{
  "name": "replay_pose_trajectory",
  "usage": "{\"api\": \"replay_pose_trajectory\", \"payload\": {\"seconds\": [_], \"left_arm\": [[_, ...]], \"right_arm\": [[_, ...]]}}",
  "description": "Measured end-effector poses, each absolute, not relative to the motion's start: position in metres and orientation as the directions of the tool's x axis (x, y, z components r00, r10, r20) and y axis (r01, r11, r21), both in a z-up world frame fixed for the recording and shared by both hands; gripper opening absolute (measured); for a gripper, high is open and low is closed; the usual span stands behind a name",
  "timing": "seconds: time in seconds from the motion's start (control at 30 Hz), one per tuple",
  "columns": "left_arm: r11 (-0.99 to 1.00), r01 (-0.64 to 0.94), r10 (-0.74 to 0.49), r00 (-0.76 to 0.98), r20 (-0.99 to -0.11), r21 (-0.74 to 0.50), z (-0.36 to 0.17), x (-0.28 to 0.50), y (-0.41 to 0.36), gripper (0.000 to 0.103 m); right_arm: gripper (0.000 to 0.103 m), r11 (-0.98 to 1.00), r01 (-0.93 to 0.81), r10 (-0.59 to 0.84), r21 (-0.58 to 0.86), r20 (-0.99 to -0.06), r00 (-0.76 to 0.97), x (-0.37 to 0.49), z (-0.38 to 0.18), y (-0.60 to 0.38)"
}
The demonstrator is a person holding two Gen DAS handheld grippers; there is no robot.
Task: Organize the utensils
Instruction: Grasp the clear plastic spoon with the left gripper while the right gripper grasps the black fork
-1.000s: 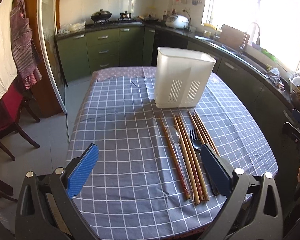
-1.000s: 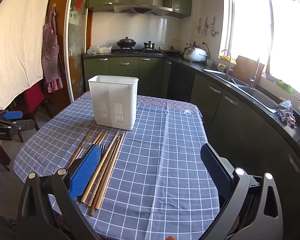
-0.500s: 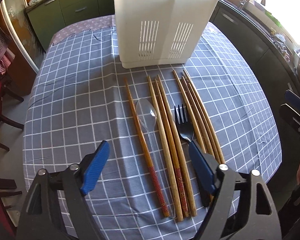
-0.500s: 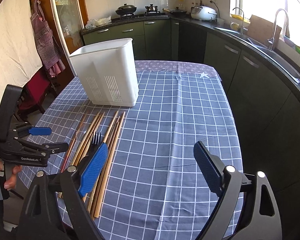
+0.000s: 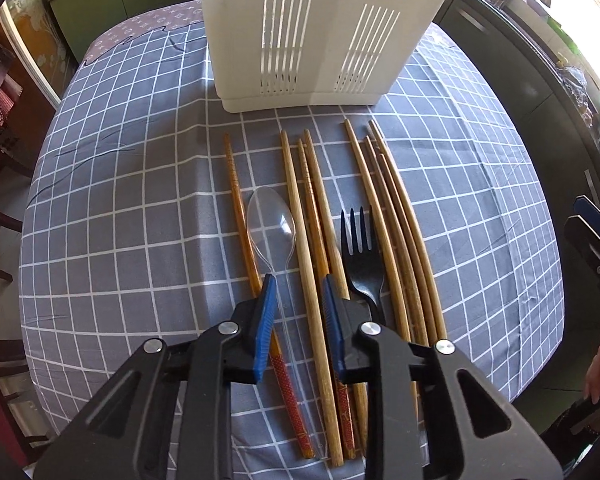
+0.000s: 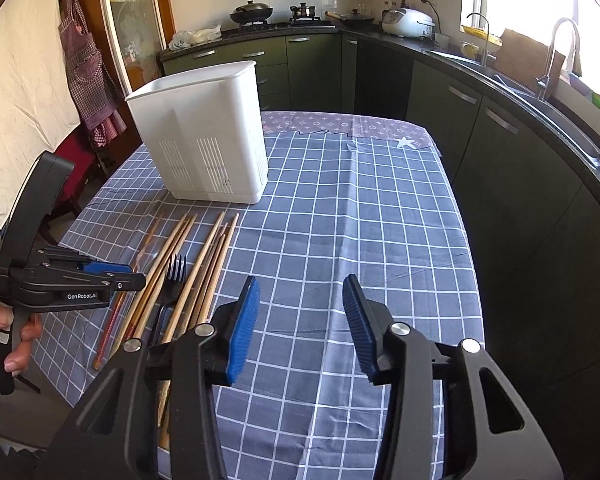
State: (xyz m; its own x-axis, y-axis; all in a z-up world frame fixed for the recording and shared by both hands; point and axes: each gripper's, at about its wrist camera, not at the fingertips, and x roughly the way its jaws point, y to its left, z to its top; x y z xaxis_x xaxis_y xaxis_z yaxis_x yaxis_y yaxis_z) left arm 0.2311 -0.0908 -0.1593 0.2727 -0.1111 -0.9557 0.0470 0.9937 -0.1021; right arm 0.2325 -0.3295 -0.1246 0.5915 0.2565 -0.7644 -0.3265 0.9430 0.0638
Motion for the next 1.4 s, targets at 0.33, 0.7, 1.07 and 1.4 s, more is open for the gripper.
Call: {"api": "replay_pose_trajectory", "payload": {"seconds": [0.33,0.7,1.07,1.4], "left_arm": [[0.998,0.024,-0.054,0.273,-0.961,-0.050,-0.167,0.254,-0.091,0.015],[0.998,0.042,-0.054,0.297,-0.953,-0.043,-0.175,0.262,-0.103,0.009],[0.994,0.035,-0.109,0.449,-0.887,-0.104,-0.135,0.245,-0.083,0.008],[0.994,0.041,-0.105,0.557,-0.824,-0.099,-0.107,0.222,-0.065,0.008]], "right_arm": [[0.043,0.939,-0.335,0.273,0.077,-0.760,0.589,0.231,-0.127,-0.331],[0.043,0.930,-0.356,0.291,0.088,-0.770,0.568,0.230,-0.130,-0.323],[0.042,0.853,-0.453,0.436,0.259,-0.831,0.346,0.234,-0.143,-0.270],[0.017,0.844,-0.469,0.381,0.260,-0.906,0.182,0.247,-0.163,-0.210]]}}
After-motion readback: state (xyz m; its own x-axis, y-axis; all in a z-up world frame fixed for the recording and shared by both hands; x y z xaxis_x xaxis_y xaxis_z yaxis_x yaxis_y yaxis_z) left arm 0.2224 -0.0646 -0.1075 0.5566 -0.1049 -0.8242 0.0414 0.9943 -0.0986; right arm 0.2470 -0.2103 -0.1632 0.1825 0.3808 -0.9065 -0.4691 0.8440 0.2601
